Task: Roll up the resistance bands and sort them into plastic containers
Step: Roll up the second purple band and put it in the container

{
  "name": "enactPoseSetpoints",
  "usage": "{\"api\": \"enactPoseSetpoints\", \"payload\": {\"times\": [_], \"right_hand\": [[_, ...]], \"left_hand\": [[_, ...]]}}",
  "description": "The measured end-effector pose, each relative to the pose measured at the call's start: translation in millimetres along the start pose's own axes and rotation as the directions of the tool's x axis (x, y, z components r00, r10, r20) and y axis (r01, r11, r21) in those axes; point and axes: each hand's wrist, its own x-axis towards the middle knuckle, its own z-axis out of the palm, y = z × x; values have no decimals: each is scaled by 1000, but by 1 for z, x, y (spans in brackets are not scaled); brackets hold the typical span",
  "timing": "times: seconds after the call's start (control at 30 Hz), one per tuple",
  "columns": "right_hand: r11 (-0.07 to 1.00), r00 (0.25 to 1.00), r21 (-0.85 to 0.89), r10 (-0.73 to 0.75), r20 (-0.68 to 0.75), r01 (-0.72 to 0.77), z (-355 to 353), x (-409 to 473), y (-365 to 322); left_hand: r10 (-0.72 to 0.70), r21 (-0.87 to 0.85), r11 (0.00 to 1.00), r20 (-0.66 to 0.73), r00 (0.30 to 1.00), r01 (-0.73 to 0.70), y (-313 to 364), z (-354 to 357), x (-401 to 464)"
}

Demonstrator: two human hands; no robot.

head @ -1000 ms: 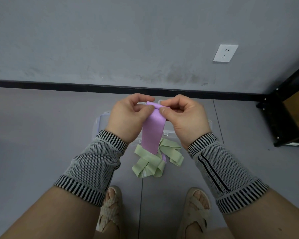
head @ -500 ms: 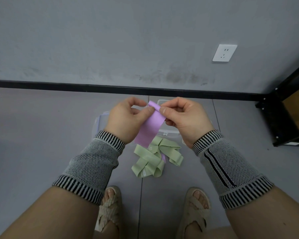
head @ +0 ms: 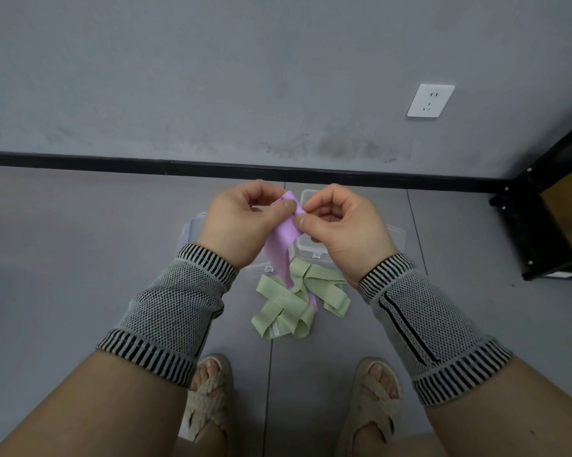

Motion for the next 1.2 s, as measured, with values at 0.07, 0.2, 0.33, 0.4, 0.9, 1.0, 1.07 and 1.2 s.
{"api": "enactPoseSetpoints", "payload": {"times": [0.07,0.2,0.33,0.4,0.9,1.0,1.07,1.2], "right_hand": [[996,998,78,47,36,-50,-2,0,0],[981,990,154,108,88,-120,-5,2,1],[994,988,69,74,134,-84,-5,0,-1],[995,991,71,67,119,-76,-5,0,0],[991,995,106,81,52,-87,-8,0,1],[990,997,119,65,47,-70,-6,0,3],[991,998,124,42,47,-48,-3,0,3],[997,999,67,-31,36,28,4,-2,3]], "left_hand": [[-8,-15,1000,9,1000,8,0,-2,0],[-19,-3,1000,37,999,19,0,-4,-1],[9,46,999,73,997,-13,-2,-5,-1],[23,77,997,74,997,-29,-3,-5,-1],[94,136,984,140,986,-114,0,-14,-2],[107,103,987,128,986,-120,1,-13,-3],[123,63,990,95,988,-129,0,-9,-4],[164,50,985,-12,986,-163,1,-1,-5]]}}
